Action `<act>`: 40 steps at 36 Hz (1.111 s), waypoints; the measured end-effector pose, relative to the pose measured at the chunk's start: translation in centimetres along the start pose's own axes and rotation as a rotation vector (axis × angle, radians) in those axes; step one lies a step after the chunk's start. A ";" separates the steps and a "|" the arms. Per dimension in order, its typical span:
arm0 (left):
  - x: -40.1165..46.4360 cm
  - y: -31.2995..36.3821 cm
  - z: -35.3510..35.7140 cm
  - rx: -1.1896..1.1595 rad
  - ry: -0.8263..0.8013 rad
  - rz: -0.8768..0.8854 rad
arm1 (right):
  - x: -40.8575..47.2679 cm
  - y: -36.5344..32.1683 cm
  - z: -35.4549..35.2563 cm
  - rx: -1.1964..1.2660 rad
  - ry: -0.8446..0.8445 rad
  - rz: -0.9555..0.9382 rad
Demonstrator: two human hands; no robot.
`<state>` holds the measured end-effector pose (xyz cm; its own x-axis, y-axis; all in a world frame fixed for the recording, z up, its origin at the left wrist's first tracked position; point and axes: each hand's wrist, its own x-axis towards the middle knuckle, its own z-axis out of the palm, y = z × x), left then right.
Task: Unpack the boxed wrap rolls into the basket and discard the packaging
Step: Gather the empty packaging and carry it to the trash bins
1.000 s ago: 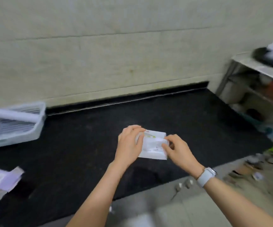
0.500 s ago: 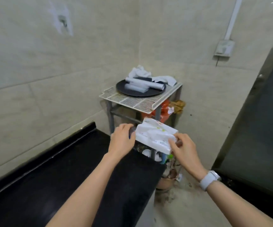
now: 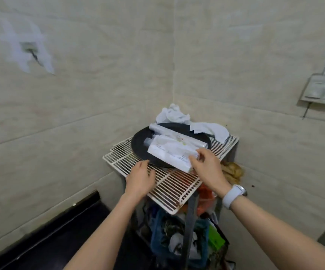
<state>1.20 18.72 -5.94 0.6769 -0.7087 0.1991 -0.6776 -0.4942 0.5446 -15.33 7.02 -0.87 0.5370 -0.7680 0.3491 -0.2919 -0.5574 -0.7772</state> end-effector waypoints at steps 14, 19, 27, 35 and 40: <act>5.5 -0.9 2.0 0.196 -0.024 -0.278 | 12.7 2.4 10.1 -0.277 -0.225 -0.109; 6.4 -0.2 3.1 0.253 -0.095 -0.317 | 13.5 4.0 10.7 -0.523 -0.232 -0.241; 7.1 -0.6 3.7 0.279 -0.106 -0.351 | 13.4 5.5 9.1 -0.419 -0.321 -0.301; 4.4 -0.4 0.8 0.161 0.165 -0.323 | 11.6 2.3 8.3 -0.282 -0.289 -0.551; -3.1 -2.8 -3.2 0.208 0.318 -0.375 | 5.8 -2.3 10.1 -0.111 -0.534 -0.681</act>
<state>1.91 23.83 -5.48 0.9154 -0.2928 0.2763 -0.3934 -0.7966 0.4589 -3.52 7.03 -2.29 0.9139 -0.0217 0.4054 0.1668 -0.8904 -0.4235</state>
